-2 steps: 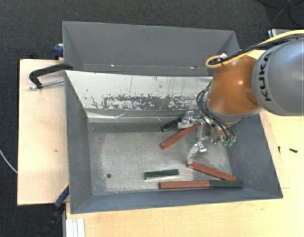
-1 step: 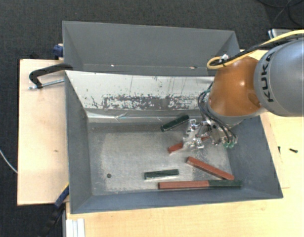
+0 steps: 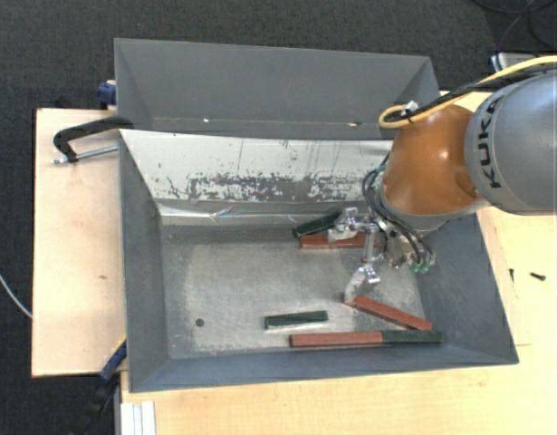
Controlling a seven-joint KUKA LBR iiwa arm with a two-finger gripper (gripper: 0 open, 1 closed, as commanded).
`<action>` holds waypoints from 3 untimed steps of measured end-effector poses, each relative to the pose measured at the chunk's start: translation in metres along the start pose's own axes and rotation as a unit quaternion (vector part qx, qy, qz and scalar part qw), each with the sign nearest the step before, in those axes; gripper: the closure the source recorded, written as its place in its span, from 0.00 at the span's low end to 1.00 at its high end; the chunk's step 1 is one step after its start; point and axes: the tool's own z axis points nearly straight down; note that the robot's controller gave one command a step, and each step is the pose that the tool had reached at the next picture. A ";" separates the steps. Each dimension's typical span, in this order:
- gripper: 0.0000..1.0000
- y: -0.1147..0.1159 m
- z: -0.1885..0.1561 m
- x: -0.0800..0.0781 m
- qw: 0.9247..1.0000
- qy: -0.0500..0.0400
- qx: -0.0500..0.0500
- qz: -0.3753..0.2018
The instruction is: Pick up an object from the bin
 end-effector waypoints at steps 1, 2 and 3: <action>0.00 0.000 0.000 0.000 1.000 0.000 0.000 0.000; 0.00 0.010 0.004 -0.034 1.000 -0.005 0.001 0.031; 1.00 0.036 0.015 -0.056 1.000 -0.006 0.004 0.008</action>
Offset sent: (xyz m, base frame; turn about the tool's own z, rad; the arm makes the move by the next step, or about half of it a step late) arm 0.0449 0.0262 -0.0113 0.0923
